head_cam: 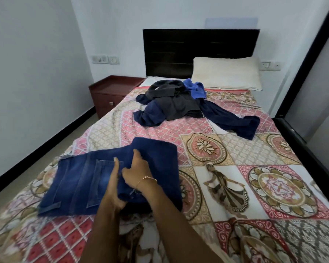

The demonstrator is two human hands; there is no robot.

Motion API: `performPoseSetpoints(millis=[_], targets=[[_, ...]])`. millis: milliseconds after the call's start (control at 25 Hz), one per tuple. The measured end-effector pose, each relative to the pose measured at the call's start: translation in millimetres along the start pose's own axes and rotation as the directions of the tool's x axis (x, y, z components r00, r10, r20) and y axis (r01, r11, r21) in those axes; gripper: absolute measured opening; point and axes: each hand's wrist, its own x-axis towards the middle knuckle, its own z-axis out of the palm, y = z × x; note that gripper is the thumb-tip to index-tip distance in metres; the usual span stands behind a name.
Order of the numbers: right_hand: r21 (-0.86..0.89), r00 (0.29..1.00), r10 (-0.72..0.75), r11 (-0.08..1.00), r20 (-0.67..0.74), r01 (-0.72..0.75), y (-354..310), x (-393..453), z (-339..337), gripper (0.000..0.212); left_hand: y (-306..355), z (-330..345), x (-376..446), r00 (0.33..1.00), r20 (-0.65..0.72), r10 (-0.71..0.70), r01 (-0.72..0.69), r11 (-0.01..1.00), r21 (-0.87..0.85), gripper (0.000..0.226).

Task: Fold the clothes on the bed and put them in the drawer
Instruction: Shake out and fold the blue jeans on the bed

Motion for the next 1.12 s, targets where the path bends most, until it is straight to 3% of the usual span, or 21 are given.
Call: performPoseSetpoints(millis=[40,80,120,160,240,320,400,480,520,600,640,720,840,880,920,960,1000,1040,1120], targets=[[0.036,0.999,-0.033,0.999,-0.042,0.034,6,1,15,0.054,0,-13,4,0.996,0.054,-0.076,0.081,0.992,-0.1,0.039],[-0.018,0.99,-0.069,0.998,-0.124,0.067,13,1,24,0.047,2,-27,2,0.991,0.063,-0.117,0.117,0.993,0.0,0.026],[-0.163,0.973,-0.1,0.984,-0.21,0.066,19,4,28,0.043,6,-36,0,0.978,0.041,-0.206,0.207,0.978,-0.018,0.017],[-0.322,0.958,-0.122,0.946,-0.261,0.033,27,7,28,0.04,9,-44,0,0.978,0.019,-0.21,0.206,0.972,0.116,0.017],[-0.513,0.961,-0.102,0.857,-0.255,-0.045,35,9,21,0.043,11,-42,-3,0.977,0.021,-0.21,0.203,0.963,0.18,0.026],[-0.512,0.984,-0.043,0.857,-0.175,-0.054,37,10,13,0.053,19,-35,-7,0.983,0.052,-0.176,0.171,0.981,0.087,0.025],[-0.277,0.972,-0.013,0.959,-0.235,-0.054,31,12,-13,0.063,32,-15,-9,0.989,0.136,-0.059,0.067,0.996,-0.057,0.023],[0.108,0.931,0.112,0.991,-0.349,-0.078,31,18,-55,0.065,52,27,-8,0.966,0.257,-0.014,0.059,0.984,-0.166,0.023],[0.334,0.916,0.202,0.939,-0.346,-0.081,36,17,-81,0.065,56,53,-5,0.947,0.322,-0.006,0.041,0.994,-0.102,0.027],[0.757,0.917,0.318,0.653,-0.239,-0.029,57,3,-127,0.063,45,98,-8,0.877,0.481,0.001,-0.052,0.994,0.094,0.035],[0.852,0.912,0.356,0.523,-0.206,-0.012,69,-9,-141,0.057,31,117,-8,0.849,0.529,0.009,-0.11,0.981,0.159,0.038],[0.881,0.889,0.415,0.473,-0.192,-0.03,96,-39,-161,0.036,-1,159,-5,0.817,0.576,-0.026,-0.204,0.921,0.331,0.044],[0.782,0.818,0.529,0.599,-0.227,-0.171,137,-69,-181,0.021,-45,189,3,0.713,0.678,-0.178,-0.454,0.62,0.64,0.048],[0.7,0.774,0.581,0.662,-0.252,-0.269,149,-69,-189,0.019,-50,195,1,0.697,0.676,-0.238,-0.447,0.592,0.67,0.05],[0.509,0.714,0.601,0.768,-0.36,-0.389,159,-64,-195,0.021,-52,194,-1,0.673,0.694,-0.257,-0.385,0.679,0.625,0.053],[0.245,0.655,0.517,0.85,-0.551,-0.466,163,-53,-195,0.03,-48,190,-5,0.654,0.717,-0.239,-0.209,0.855,0.475,0.051],[-0.025,0.657,0.316,0.89,-0.685,-0.455,161,-42,-191,0.037,-43,186,-6,0.658,0.732,-0.175,-0.024,0.967,0.253,0.043],[-0.219,0.706,0.077,0.922,-0.704,-0.319,149,-31,-179,0.04,-36,179,-3,0.734,0.672,-0.103,0.115,0.993,0.027,0.036],[-0.338,0.841,-0.176,0.941,-0.512,-0.008,125,-7,-146,0.048,-19,165,15,0.943,0.327,-0.06,0.149,0.955,-0.255,0.026]])
